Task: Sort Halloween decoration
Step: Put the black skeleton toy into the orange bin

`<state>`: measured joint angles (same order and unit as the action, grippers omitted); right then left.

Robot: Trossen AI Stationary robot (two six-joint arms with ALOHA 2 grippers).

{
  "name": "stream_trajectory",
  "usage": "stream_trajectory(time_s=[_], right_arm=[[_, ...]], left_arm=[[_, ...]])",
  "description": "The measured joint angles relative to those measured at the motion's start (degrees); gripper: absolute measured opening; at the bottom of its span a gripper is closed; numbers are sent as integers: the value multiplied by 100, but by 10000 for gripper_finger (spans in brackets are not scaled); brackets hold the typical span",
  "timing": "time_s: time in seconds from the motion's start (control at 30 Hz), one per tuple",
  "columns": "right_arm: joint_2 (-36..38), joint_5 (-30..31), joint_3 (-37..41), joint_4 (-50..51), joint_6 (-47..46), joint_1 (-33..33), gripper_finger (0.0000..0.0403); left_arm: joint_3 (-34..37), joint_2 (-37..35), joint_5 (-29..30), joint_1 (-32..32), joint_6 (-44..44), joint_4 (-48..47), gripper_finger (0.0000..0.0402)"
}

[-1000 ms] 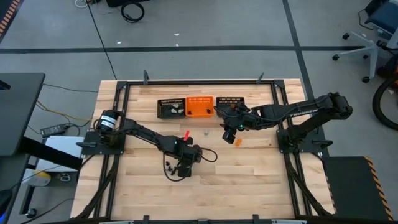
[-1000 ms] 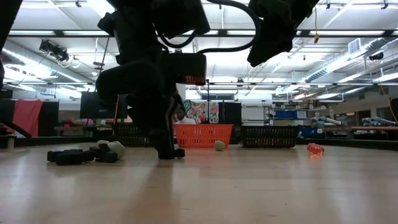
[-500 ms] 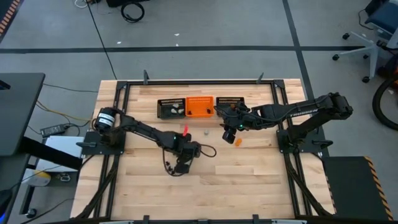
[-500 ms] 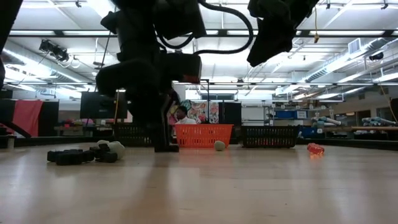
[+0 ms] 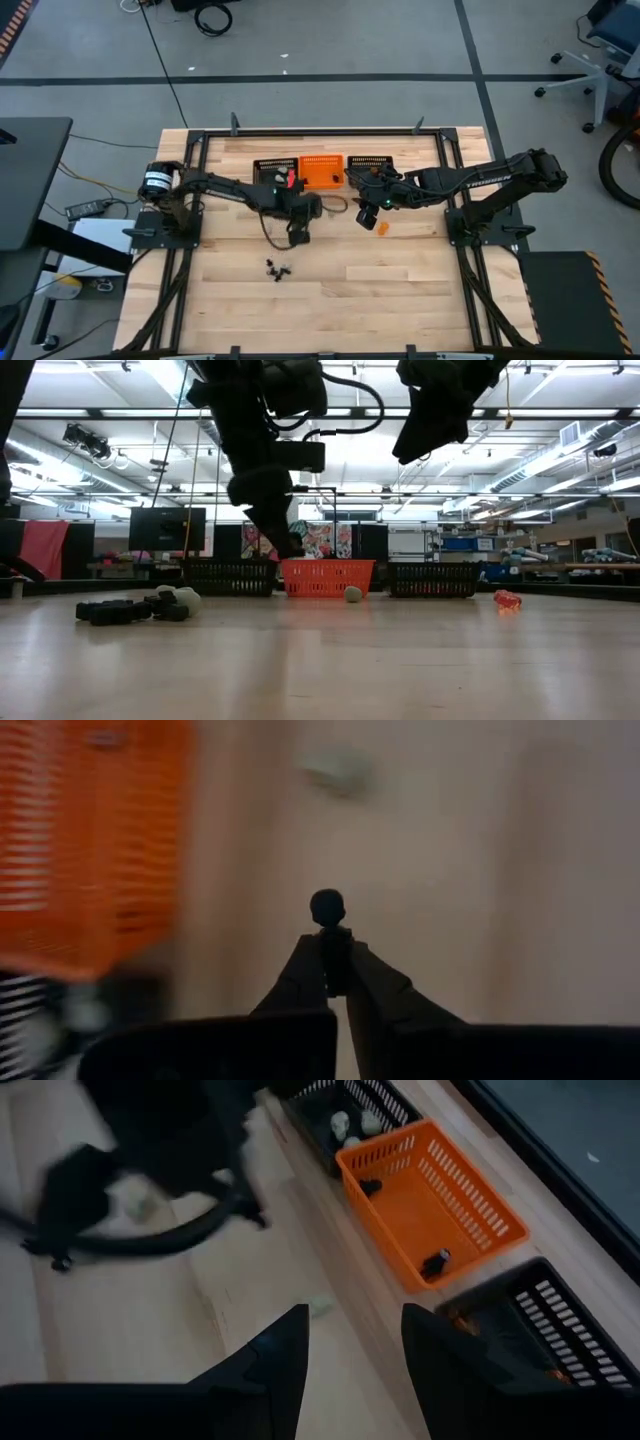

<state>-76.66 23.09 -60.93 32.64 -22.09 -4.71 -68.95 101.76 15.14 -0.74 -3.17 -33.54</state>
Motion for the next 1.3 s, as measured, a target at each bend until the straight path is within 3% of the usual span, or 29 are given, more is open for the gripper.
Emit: stream_trajectory(time_s=[0.1,0.47,0.7,1.03,1.3], right_arm=[[0,0,0,-100,-26,0,165],[0,0,0,-158,-74,0,165],[0,0,0,-151,-94,0,165],[0,2,0,-116,-171,0,165],[0,94,0,-109,-179,0,165]], left_arm=[[-2,-92,276,287,70,166,4],[-2,-117,293,1087,858,1114,4],[-2,25,-140,1421,880,1281,4],[-2,187,-197,1572,801,1327,6],[-2,185,-197,1563,843,1329,59]])
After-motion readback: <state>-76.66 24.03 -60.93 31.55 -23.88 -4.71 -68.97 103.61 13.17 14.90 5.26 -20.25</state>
